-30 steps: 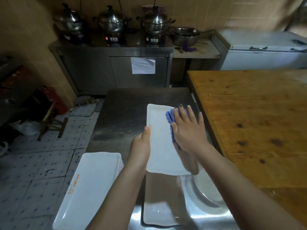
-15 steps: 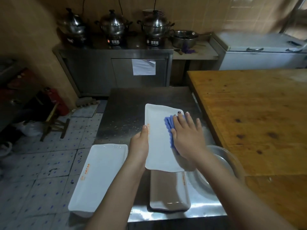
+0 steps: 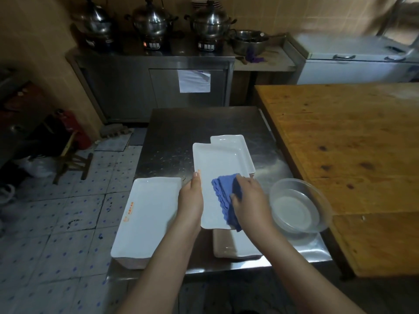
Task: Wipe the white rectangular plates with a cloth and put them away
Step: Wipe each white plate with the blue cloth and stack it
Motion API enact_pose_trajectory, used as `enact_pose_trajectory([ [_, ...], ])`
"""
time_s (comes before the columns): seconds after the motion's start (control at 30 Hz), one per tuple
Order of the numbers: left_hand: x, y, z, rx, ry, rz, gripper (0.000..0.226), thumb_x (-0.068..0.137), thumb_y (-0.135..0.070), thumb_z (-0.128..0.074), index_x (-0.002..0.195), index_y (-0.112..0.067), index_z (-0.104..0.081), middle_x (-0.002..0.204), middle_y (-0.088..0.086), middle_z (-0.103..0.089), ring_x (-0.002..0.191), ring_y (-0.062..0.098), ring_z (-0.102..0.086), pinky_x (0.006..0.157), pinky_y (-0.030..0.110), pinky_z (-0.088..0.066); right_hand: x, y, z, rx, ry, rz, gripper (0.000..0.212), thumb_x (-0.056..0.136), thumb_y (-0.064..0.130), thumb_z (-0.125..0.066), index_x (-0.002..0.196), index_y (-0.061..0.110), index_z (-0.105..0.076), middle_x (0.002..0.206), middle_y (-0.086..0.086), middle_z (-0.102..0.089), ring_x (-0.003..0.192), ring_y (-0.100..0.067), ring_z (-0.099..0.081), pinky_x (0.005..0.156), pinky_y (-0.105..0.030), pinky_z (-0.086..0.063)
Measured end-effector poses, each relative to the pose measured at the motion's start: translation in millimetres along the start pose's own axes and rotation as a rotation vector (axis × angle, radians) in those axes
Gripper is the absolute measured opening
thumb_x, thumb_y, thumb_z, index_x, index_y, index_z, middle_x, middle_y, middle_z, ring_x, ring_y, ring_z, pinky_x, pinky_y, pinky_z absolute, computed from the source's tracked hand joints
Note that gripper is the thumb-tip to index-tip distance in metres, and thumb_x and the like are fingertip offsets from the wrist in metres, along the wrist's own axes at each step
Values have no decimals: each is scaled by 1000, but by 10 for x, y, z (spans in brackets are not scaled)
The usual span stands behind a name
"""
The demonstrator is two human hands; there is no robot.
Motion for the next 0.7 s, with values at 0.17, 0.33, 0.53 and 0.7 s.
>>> enact_pose_trajectory([
  [0.17,24,440,-32,3,43,122,39,97,-48,-33,80,-27,-60,74,-2,-69,72,20,-67,62,29,-52,-6,-397,-70,109,79,-174,11,86,17,-64,94,17,-57,84,6,-58,67,-2,-48,56,-11,-35],
  [0.33,142,770,-3,80,26,200,41,94,-54,-36,77,-27,-61,72,-8,-67,71,17,-66,56,24,-47,74,-697,-105,420,141,-291,10,90,20,-60,88,26,-52,81,14,-57,73,-1,-54,57,-17,-39],
  [0.53,141,1177,-187,211,86,269,48,92,-55,-39,106,-17,-67,97,6,-70,91,29,-66,88,45,-52,125,-1138,-107,684,103,-457,7,95,19,-55,100,20,-51,91,2,-60,81,-13,-60,62,-28,-48],
  [0.7,187,1249,-175,323,60,219,50,94,-50,-42,98,-9,-70,95,16,-70,90,34,-66,86,46,-53,69,-1316,-335,699,133,-537,5,93,19,-58,95,18,-54,91,-2,-61,82,-18,-61,63,-29,-48],
])
Point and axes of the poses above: each hand's wrist, its own x-axis towards the middle knuckle, its own z-axis out of the back of the hand, y = z × x, the point moved 10 cm from there along x, towards the middle knuckle
